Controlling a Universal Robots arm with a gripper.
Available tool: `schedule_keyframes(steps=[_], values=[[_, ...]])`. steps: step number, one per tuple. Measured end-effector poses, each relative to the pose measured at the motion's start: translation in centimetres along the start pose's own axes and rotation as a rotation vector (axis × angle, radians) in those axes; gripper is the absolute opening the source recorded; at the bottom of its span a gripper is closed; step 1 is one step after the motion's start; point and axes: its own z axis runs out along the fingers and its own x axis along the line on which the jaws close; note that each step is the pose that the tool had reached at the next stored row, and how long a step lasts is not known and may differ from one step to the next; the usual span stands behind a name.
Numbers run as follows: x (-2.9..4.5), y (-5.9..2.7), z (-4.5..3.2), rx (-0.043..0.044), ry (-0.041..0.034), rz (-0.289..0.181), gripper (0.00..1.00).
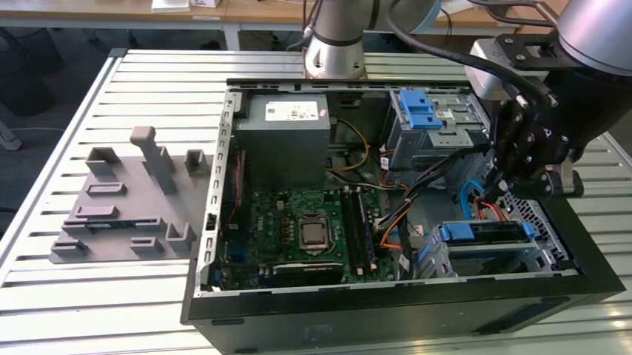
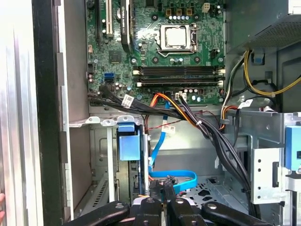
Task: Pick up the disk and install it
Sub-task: 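Insert the second disk wire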
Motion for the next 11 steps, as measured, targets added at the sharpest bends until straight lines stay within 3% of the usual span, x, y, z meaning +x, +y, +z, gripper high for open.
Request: schedule_keyframes(steps=[2,3,7,11], values=[[-0.15,0.01,0.05,-0.0004,0.0046,0.0,0.18],[-0.19,0.01,0.1,-0.0008,0.0076,0.0,0.25],[-0.31,0.03,0.31,-0.0023,0.0181,0.0,0.25],[-0.43,0.04,0.58,-0.0032,0.0197,-0.001,0.25]])
